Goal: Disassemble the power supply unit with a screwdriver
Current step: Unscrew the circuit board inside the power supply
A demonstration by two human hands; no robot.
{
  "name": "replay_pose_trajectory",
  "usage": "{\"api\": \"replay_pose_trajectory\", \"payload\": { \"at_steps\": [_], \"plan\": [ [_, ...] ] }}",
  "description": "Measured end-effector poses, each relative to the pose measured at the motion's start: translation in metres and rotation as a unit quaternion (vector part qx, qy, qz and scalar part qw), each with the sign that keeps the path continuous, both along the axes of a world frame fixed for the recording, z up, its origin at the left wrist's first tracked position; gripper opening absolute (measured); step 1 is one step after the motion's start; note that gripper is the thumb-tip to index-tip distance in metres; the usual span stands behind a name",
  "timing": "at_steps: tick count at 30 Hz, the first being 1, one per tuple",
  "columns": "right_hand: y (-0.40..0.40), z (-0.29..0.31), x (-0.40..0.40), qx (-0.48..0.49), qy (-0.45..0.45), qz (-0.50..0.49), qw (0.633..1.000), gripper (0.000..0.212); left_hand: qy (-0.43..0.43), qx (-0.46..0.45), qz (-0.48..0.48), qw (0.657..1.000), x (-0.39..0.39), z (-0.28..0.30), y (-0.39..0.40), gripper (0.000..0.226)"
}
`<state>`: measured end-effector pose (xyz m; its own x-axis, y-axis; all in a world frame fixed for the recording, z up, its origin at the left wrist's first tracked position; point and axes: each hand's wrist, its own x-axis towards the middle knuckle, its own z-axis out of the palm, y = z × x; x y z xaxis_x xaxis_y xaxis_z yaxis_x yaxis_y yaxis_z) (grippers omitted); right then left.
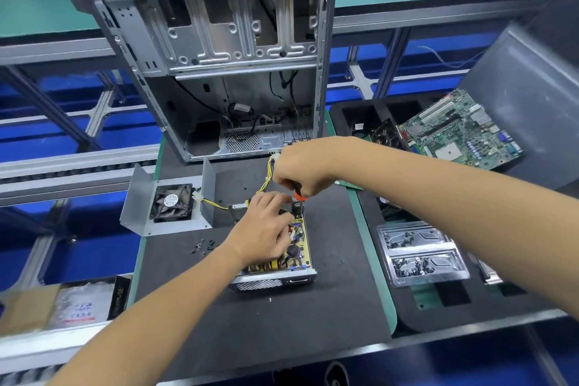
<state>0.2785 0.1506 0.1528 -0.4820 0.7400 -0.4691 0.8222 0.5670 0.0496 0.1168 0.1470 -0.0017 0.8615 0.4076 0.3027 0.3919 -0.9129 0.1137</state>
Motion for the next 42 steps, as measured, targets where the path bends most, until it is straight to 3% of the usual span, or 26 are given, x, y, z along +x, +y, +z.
{"api": "replay_pose_trajectory", "payload": {
  "at_steps": [3,7,13,17,20,24,26,28,31,33,38,42],
  "plan": [
    [-0.002,-0.002,-0.007,0.024,0.004,0.001,1.0,0.011,-0.006,0.006,-0.002,1.0,-0.001,-0.001,0.0,0.013],
    [-0.004,-0.01,-0.014,0.059,0.012,-0.085,0.995,0.031,-0.014,0.015,-0.004,1.0,0.0,-0.001,-0.001,0.011],
    [-0.002,-0.017,-0.027,0.071,0.014,-0.191,0.979,0.019,-0.016,0.012,0.005,1.0,-0.001,0.001,-0.002,0.014],
    [-0.004,-0.011,-0.022,0.036,0.001,-0.135,0.99,0.027,-0.005,0.001,0.003,1.0,-0.002,0.0,-0.002,0.015],
    [-0.005,-0.003,-0.007,0.003,-0.009,-0.075,0.997,0.012,0.001,-0.008,0.003,1.0,-0.002,0.0,-0.001,0.014],
    [-0.008,0.003,0.011,0.015,-0.023,0.024,0.999,0.023,-0.003,-0.011,-0.001,1.0,-0.002,0.002,-0.001,0.016],
    [-0.01,0.002,0.015,0.024,-0.008,0.024,0.999,0.017,-0.004,-0.01,0.001,1.0,-0.002,0.002,-0.001,0.015],
    [-0.009,-0.001,0.014,0.013,0.026,-0.029,0.999,0.01,-0.006,-0.011,0.002,1.0,-0.001,0.003,-0.001,0.015],
    [-0.007,-0.002,0.007,-0.004,0.074,-0.146,0.987,0.024,-0.005,-0.023,0.001,1.0,-0.001,0.004,-0.001,0.016],
    [-0.007,-0.002,0.004,-0.005,0.087,-0.186,0.979,0.022,0.001,-0.036,0.003,0.999,-0.002,0.005,-0.002,0.016],
    [-0.007,0.0,0.005,0.008,0.152,-0.234,0.96,0.014,-0.006,-0.068,0.017,0.998,0.0,0.01,-0.004,0.02],
    [-0.011,-0.005,-0.002,0.027,0.116,-0.247,0.962,0.018,-0.049,-0.093,0.051,0.993,0.007,0.016,-0.007,0.025]
  ]
}}
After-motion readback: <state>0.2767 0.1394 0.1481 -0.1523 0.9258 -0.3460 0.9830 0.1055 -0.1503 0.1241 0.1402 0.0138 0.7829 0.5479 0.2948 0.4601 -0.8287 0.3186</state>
